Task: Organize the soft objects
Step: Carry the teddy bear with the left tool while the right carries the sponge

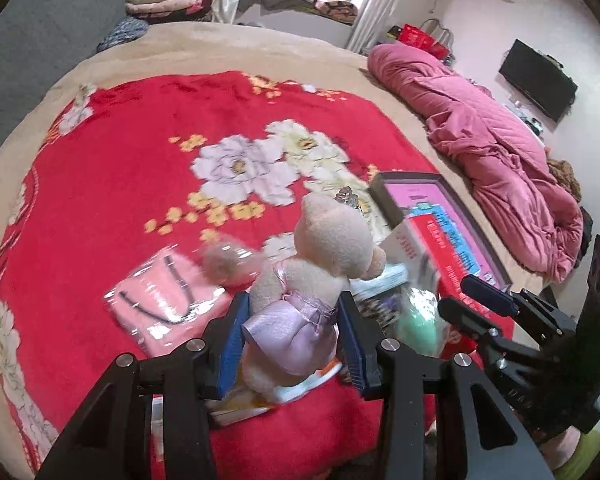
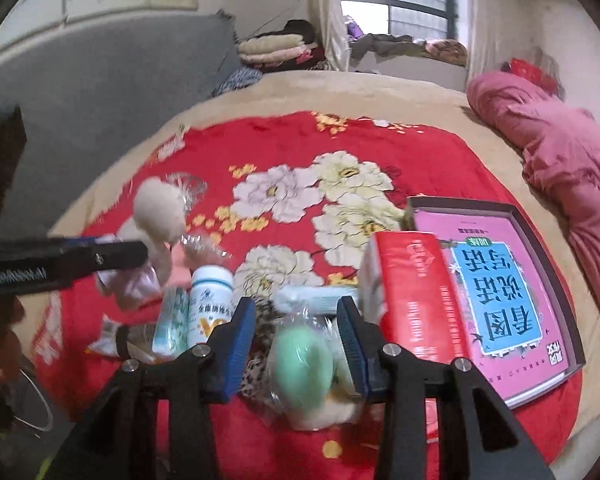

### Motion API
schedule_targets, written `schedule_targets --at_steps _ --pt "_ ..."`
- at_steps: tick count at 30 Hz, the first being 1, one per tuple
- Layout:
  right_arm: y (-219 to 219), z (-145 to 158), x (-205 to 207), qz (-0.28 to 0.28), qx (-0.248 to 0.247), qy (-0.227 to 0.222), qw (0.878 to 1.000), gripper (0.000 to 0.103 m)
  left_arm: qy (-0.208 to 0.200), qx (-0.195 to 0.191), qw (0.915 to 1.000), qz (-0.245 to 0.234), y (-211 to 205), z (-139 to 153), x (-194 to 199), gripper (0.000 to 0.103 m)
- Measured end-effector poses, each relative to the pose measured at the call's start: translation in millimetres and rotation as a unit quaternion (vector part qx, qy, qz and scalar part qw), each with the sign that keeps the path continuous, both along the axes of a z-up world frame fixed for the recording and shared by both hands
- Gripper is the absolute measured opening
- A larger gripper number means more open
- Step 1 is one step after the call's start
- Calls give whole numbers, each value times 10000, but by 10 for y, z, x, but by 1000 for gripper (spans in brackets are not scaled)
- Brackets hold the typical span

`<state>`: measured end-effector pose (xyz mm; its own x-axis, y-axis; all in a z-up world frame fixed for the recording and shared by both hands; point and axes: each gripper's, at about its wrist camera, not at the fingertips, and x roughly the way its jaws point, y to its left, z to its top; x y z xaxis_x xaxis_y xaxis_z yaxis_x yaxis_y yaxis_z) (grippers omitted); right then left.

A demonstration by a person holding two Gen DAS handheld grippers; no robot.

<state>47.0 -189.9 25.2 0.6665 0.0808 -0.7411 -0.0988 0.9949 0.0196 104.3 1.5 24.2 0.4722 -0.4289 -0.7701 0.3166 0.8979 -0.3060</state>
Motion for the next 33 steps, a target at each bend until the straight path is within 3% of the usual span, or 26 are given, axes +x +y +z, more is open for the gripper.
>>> schedule_targets --at_steps 5,9,14,21,24,33 --pt "-355 143 -10 -270 139 -50 9995 42 -77 -37 9998 -162 -282 98 9 45" --pt "-348 129 -83 14 209 75 9998 42 -136 -35 9997 -220 -411 158 -5 45" --pt "-105 -118 -274 534 -21 490 9974 42 -119 25 9997 -201 -396 179 -23 45" --pt "-242 -576 -868 284 -153 1227 9919 44 -77 161 9994 -302 -353 109 -129 46" --pt "-312 -787 -943 167 -179 1543 9877 45 -34 149 9994 -319 -350 74 -151 46" --pt "-369 -853 -737 77 -101 1419 9898 46 1 192 9991 -372 -438 51 -174 46"
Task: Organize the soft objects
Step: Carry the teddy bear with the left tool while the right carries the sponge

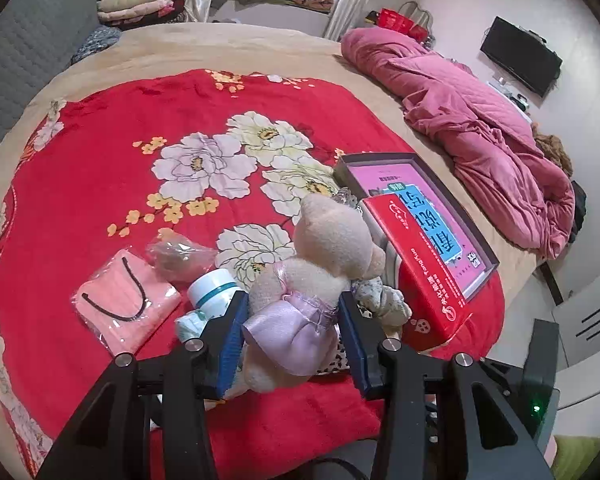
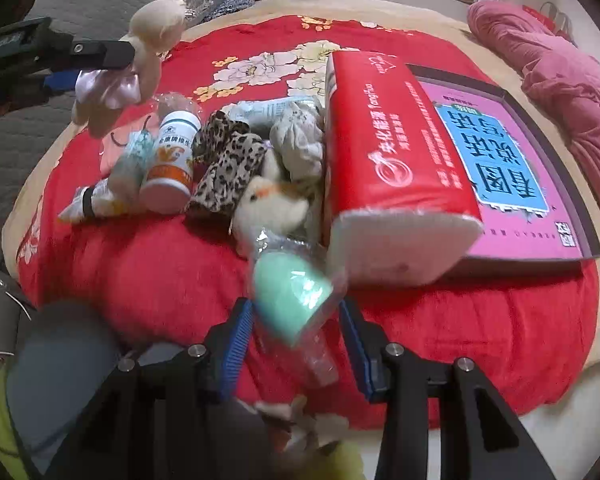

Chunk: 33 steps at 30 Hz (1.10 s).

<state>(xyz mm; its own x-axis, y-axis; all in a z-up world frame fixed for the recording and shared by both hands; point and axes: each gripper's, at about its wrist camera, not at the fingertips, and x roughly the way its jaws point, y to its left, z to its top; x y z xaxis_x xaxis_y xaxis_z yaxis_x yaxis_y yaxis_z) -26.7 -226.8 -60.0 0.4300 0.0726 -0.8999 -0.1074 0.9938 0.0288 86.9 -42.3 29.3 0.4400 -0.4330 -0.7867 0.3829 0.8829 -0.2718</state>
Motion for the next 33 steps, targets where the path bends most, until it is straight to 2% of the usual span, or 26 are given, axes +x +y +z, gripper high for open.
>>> schedule_targets --at_steps 4,10,13,18,26,33 --pt "43 -81 85 68 64 89 9999 46 42 11 10000 -36 -64 -5 17 46" --pt "-111 -64 41 1 720 96 9974 40 -21 9 10000 -94 -193 65 20 46" --pt "-205 108 -30 11 867 -39 9962 40 -111 -21 9998 -155 -313 159 23 46" --pt "-447 587 -117 -81 1101 -472 9928 40 -309 -105 9990 -321 -621 367 26 46" --pt "-1129 1307 -26 -513 608 -1220 9893 40 -498 -318 9970 -491 -1193 642 -2 46" --pt "-1761 1499 188 -972 172 -1404 9852 40 -492 -354 9971 -457 -1731 679 -89 46"
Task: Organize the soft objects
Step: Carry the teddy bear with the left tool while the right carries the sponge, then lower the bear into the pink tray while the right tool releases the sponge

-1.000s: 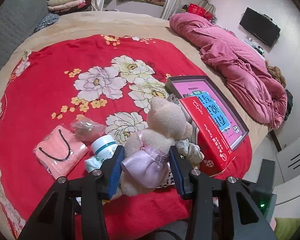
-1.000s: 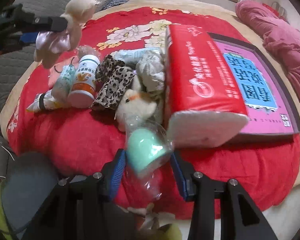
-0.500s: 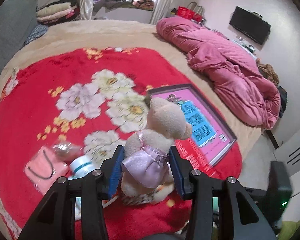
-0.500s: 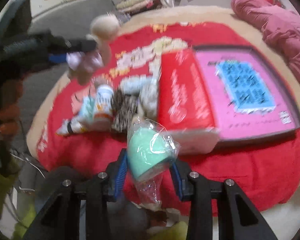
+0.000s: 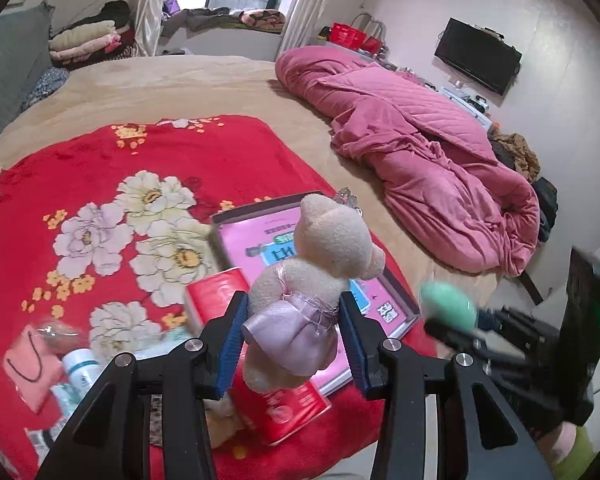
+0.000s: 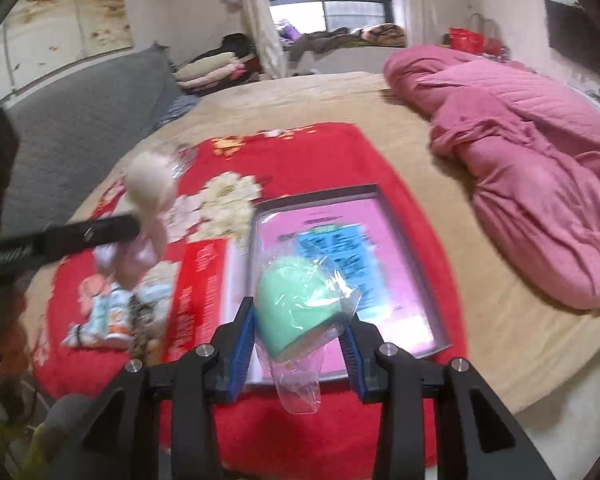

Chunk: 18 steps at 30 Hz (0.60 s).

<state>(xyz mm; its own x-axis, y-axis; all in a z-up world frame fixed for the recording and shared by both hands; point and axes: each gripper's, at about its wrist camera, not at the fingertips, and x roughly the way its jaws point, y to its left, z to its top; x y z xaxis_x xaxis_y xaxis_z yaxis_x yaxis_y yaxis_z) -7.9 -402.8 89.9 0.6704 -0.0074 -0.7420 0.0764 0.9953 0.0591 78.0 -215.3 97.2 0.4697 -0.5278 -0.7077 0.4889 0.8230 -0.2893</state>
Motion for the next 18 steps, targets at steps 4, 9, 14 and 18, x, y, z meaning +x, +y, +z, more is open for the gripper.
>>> schedule_targets --at_steps 4,9,14,18 --pt "-243 3 117 -110 -104 0 9999 40 9 124 9999 -17 -300 -77 -66 46" --pt "-383 -155 304 -78 -339 230 9991 40 48 502 9987 75 -676 -303 -99 46" --pt "-486 -409 423 -35 -509 536 9973 40 363 793 9962 37 -991 -693 -37 46" --pt "-586 -636 498 -71 -559 830 9950 40 702 866 9938 26 -1087 -933 25 46"
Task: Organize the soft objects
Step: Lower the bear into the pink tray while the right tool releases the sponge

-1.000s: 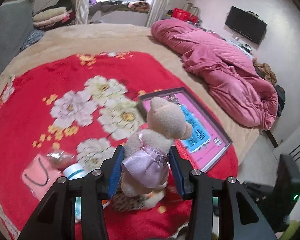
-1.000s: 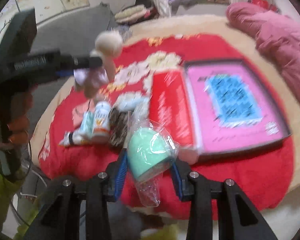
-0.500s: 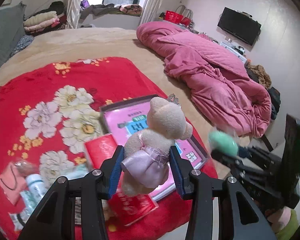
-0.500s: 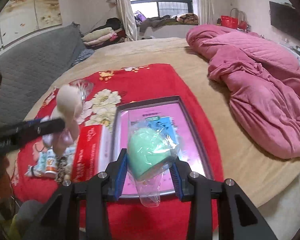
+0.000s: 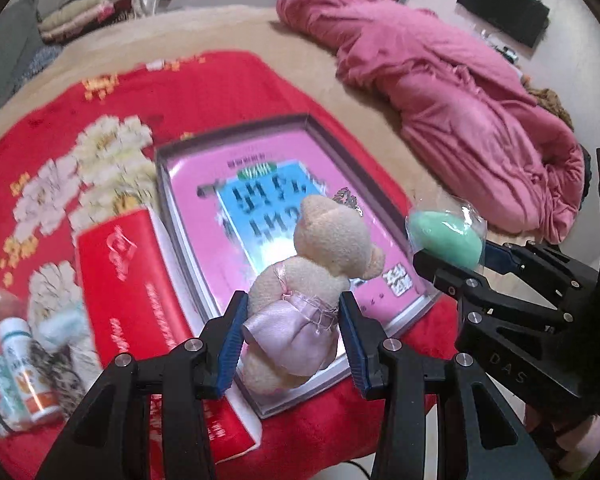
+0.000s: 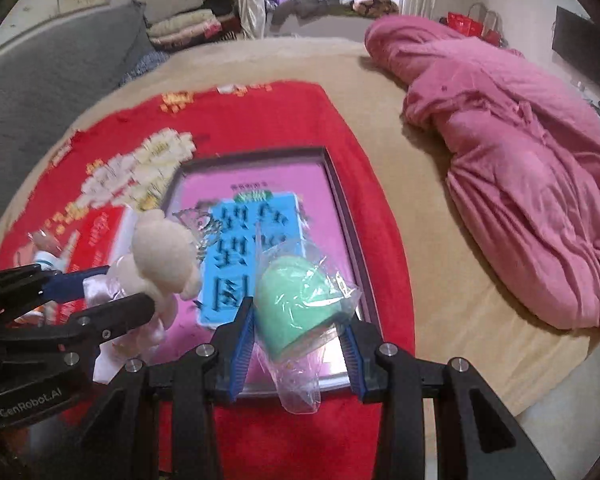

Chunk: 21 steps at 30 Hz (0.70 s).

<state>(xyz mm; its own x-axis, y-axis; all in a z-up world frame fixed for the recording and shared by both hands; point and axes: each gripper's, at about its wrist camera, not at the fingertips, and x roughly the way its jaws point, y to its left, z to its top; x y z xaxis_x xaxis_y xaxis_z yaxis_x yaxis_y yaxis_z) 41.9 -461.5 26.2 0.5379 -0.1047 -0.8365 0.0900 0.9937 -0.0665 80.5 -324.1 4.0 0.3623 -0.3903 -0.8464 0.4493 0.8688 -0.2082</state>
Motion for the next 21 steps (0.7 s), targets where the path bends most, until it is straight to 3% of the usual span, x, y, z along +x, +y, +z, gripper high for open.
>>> schedule_targets --at_steps 11,21 --pt "-143 -425 153 -181 147 603 9979 40 457 358 9982 -132 -173 -375 32 48" --pt "-194 -611 223 -317 152 898 9953 41 484 576 9971 -127 -229 -469 86 48"
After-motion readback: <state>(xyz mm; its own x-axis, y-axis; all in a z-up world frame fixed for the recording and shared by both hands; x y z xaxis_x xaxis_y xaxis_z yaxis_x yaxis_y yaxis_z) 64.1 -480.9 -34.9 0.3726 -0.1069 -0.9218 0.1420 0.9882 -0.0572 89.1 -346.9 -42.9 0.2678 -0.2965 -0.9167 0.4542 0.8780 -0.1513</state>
